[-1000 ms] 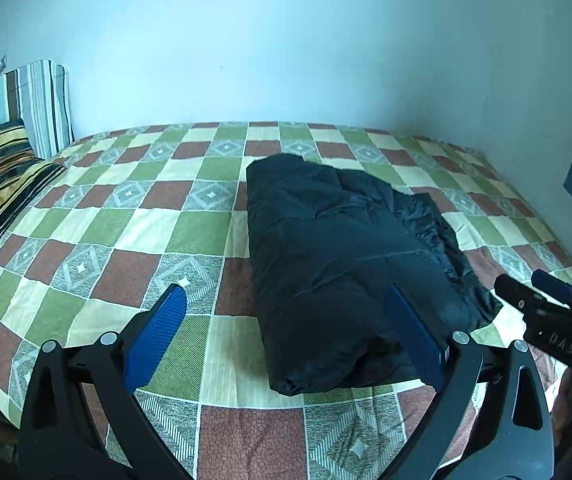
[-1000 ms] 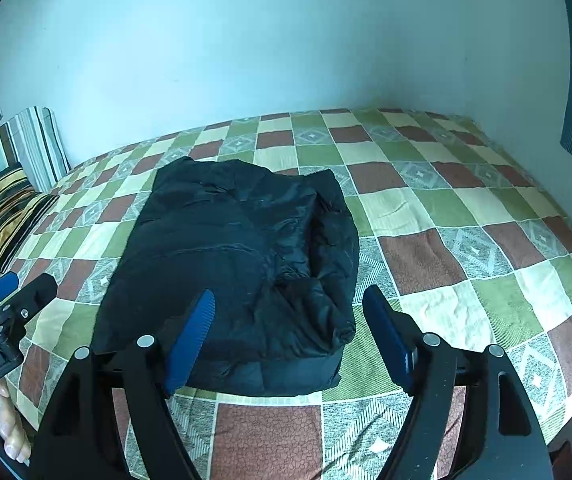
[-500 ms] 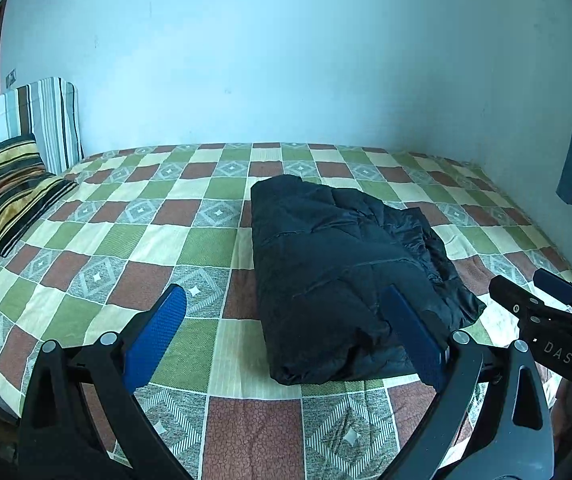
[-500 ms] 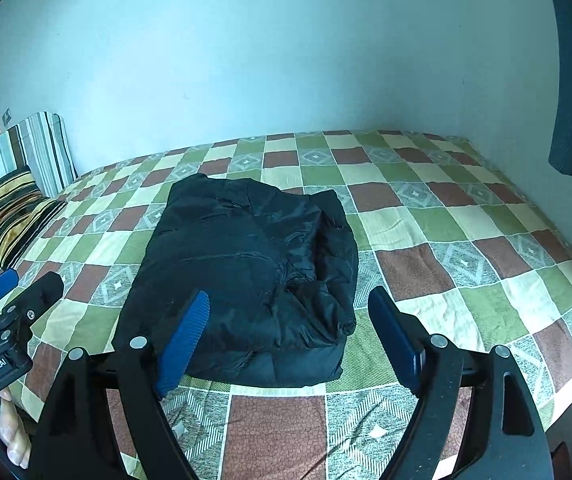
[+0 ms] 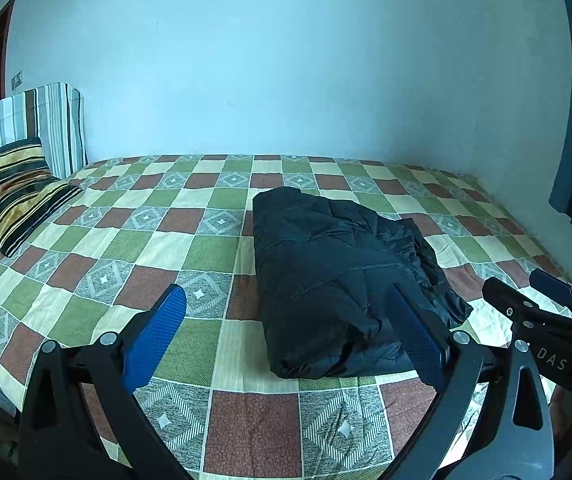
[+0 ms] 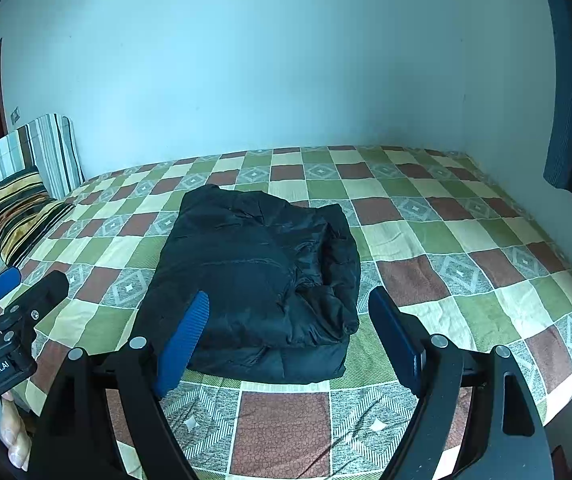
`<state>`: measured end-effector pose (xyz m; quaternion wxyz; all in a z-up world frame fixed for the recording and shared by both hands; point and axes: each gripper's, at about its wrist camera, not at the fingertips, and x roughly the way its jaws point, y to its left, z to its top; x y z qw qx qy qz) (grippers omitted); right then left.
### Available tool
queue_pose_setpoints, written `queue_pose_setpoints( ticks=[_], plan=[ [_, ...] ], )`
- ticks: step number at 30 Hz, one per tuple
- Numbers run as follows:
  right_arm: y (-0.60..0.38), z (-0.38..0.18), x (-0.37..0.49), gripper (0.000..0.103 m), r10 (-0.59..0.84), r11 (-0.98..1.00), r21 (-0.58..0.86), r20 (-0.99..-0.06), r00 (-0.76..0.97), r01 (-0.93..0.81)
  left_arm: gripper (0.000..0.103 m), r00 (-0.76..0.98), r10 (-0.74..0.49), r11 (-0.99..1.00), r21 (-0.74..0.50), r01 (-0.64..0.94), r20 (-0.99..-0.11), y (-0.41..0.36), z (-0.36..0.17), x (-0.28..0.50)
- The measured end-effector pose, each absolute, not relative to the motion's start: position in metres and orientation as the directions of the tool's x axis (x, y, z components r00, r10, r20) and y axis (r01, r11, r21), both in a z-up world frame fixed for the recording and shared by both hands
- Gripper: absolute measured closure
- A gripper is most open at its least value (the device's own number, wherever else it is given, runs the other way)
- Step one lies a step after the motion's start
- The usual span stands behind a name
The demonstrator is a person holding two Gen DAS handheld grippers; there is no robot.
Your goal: Fold large clothes
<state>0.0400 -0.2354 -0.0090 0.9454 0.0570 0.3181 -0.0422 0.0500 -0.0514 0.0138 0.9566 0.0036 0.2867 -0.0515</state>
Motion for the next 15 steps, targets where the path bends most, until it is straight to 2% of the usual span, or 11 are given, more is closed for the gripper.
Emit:
queue_pose_setpoints(
  ticks=[15],
  plan=[
    [-0.2335, -0.0068, 0.0383, 0.022, -0.043, 0.99, 0.078, -0.609, 0.792, 0.114, 0.003, 0.827, -0.085, 0.996, -0.018, 0.09, -0.555, -0.0492, 0.0128, 0.0492]
  ],
)
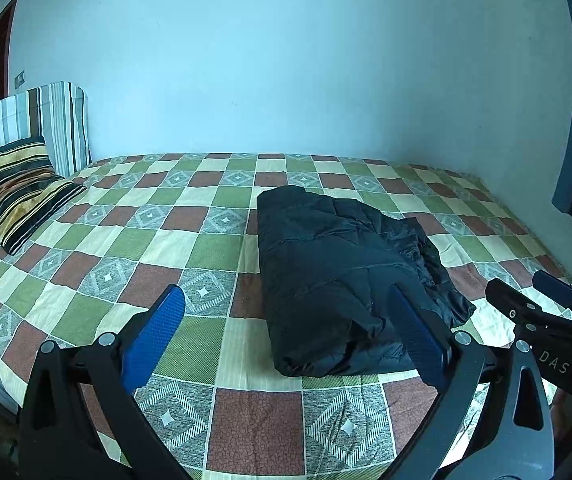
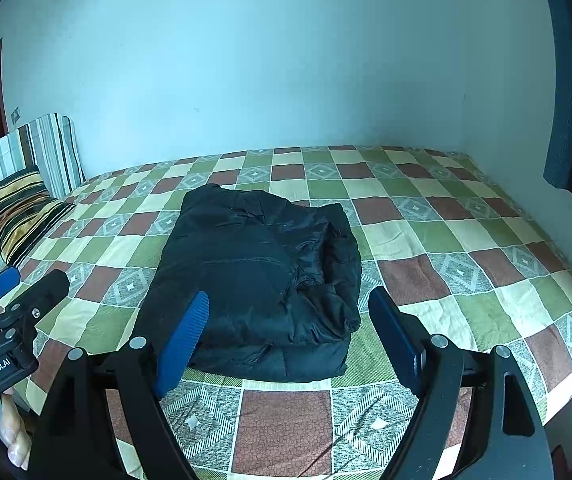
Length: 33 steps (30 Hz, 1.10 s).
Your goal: Fold large clothes
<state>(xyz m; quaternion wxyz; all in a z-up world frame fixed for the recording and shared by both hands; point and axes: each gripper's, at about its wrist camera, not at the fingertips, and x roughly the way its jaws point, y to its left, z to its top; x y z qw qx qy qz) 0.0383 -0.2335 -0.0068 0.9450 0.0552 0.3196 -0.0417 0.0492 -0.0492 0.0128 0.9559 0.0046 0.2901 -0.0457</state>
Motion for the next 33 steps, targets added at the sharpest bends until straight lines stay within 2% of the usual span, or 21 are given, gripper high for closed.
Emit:
queue_pose_setpoints(
  ticks=[33],
  plan=[
    [-0.2306, -0.0078, 0.0395, 0.022, -0.047, 0.99, 0.074, -0.612, 0.789, 0.117, 0.003, 0.831, -0.074, 0.996, 0.002, 0.09, -0.551, -0.0503, 0.0139, 0.0466]
  ],
)
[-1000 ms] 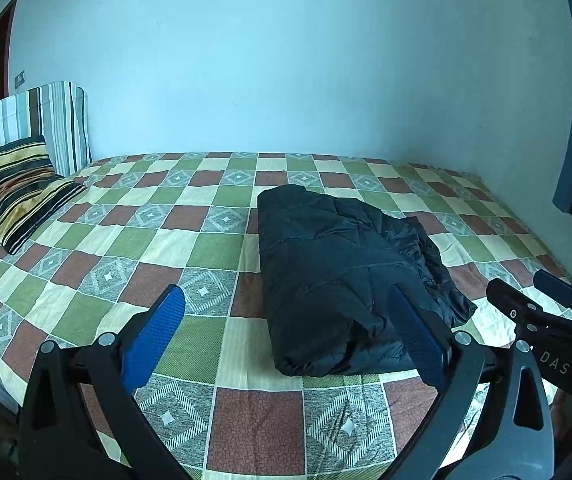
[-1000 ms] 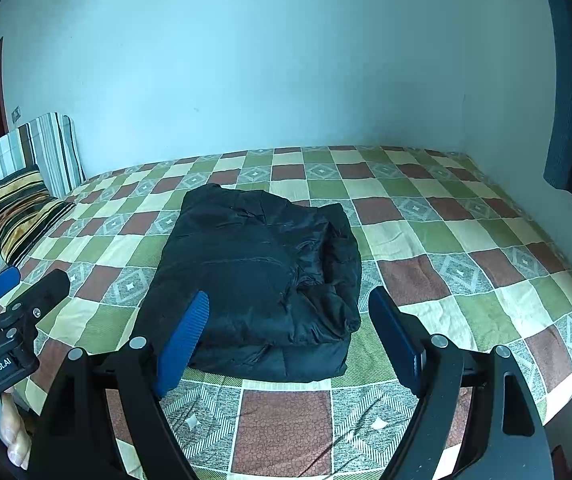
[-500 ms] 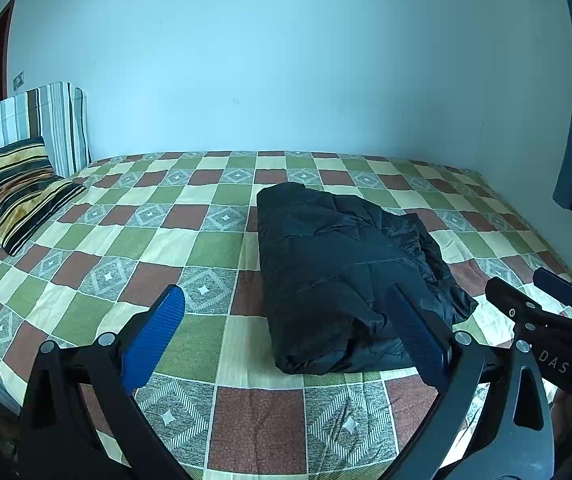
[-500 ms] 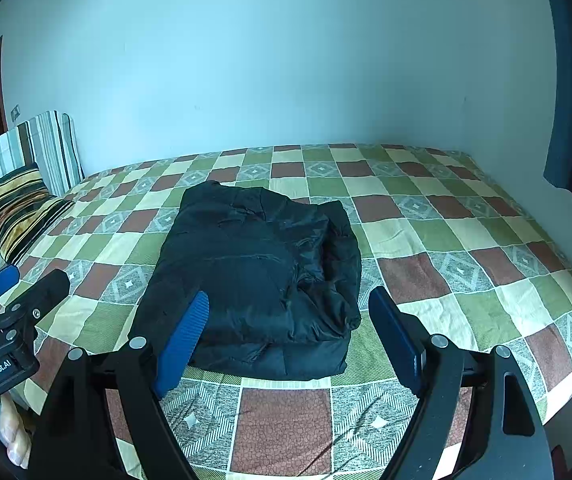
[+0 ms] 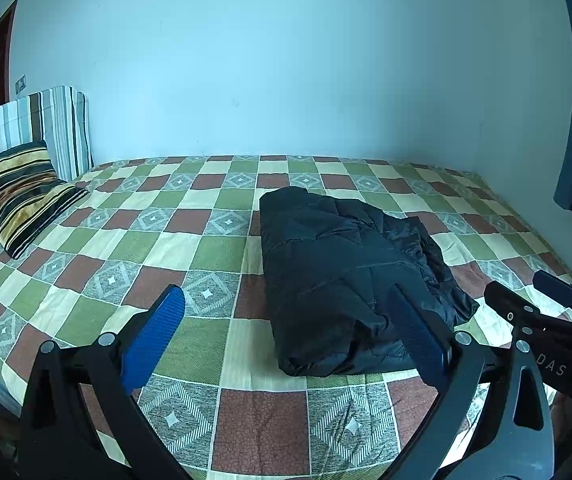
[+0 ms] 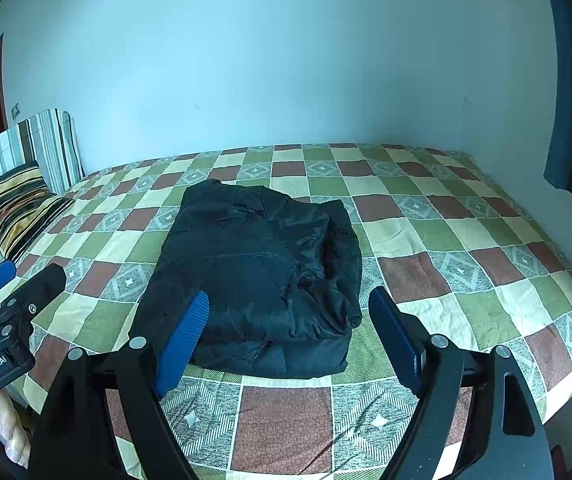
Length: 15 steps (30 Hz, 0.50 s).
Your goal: Fold large clothes
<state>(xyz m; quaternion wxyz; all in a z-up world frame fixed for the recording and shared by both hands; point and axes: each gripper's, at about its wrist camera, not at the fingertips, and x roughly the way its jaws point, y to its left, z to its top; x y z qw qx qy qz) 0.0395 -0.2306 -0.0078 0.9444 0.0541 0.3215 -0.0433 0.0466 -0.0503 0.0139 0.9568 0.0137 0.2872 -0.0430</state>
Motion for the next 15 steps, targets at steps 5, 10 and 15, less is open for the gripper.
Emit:
queue_pose_setpoints(
  ticks=[5, 10, 15],
  plan=[
    [-0.2298, -0.008, 0.0398, 0.022, -0.048, 0.99, 0.075, -0.612, 0.789, 0.118, 0.003, 0.831, -0.075, 0.996, 0.001, 0.09, -0.551, -0.0499, 0.0143, 0.0457],
    [-0.2298, -0.0097, 0.0396, 0.022, -0.048, 0.99, 0.073, -0.613, 0.789, 0.118, 0.003, 0.835, -0.077, 0.996, 0.002, 0.093, -0.545, -0.048, 0.0146, 0.044],
    [-0.2301, -0.0094, 0.0396, 0.022, -0.049, 0.99, 0.072, -0.614, 0.788, 0.117, 0.003, 0.834, -0.083, 0.995, 0.002, 0.101, -0.546, -0.0487, 0.0138, 0.0437]
  ],
)
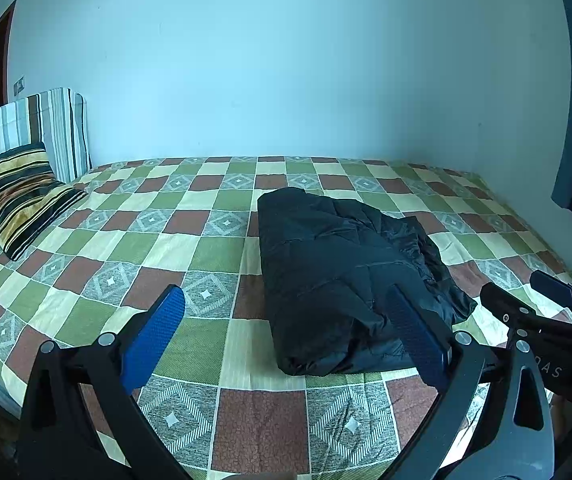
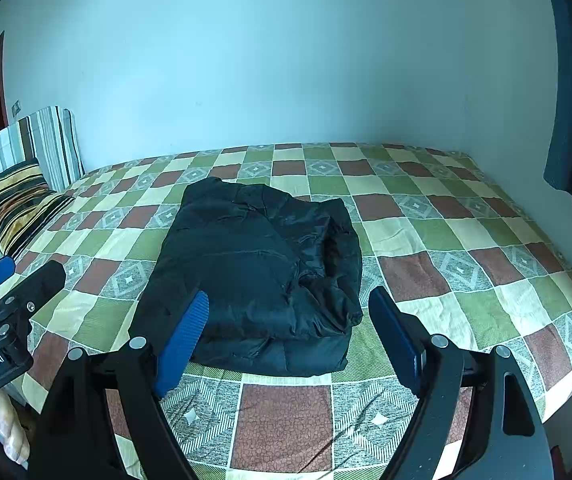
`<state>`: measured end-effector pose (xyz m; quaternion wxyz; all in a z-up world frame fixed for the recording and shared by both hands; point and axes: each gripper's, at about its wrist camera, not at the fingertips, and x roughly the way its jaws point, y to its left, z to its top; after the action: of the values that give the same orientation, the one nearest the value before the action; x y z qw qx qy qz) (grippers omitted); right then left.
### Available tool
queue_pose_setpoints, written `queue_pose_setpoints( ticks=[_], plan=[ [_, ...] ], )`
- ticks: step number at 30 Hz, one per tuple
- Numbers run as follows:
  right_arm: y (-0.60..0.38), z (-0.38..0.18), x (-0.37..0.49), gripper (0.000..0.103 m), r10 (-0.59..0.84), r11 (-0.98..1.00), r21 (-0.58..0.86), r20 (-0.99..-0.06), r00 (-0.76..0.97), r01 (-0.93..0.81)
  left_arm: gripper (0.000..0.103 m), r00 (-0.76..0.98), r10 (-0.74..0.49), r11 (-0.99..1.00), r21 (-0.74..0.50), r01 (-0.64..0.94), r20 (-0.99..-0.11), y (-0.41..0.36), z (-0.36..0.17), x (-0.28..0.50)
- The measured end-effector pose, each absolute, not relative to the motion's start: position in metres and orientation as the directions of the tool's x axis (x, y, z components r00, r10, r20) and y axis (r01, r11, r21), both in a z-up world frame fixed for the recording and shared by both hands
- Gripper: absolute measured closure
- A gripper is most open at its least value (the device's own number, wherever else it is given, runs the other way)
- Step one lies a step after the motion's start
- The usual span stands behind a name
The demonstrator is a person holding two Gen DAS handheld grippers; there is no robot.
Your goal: Fold large clothes
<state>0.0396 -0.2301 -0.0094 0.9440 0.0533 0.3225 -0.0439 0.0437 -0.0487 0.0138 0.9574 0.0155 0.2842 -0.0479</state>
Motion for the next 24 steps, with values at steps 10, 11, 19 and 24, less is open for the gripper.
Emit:
queue_pose_setpoints(
  ticks=[10, 11, 19, 24],
  plan=[
    [-0.2287, -0.0095, 0.0393, 0.022, -0.049, 0.99, 0.072, -0.614, 0.788, 0.118, 0.003, 0.835, -0.087, 0.994, 0.003, 0.106, -0.543, -0.0494, 0.0142, 0.0426],
    [-0.2286, -0.0095, 0.0393, 0.022, -0.05, 0.99, 0.071, -0.615, 0.787, 0.118, 0.003, 0.835, -0.087, 0.994, 0.003, 0.106, -0.543, -0.0496, 0.0142, 0.0423],
    [-0.2295, -0.0135, 0.0366, 0.022, -0.044, 0.992, 0.069, -0.619, 0.784, 0.11, 0.002, 0.841, -0.089, 0.994, 0.009, 0.111, -0.534, -0.0513, 0.0146, 0.0404],
    [-0.2308, -0.0138, 0.0365, 0.022, -0.043, 0.992, 0.068, -0.621, 0.783, 0.108, 0.002, 0.839, -0.093, 0.993, 0.006, 0.114, -0.536, -0.0523, 0.0133, 0.0414]
  ],
)
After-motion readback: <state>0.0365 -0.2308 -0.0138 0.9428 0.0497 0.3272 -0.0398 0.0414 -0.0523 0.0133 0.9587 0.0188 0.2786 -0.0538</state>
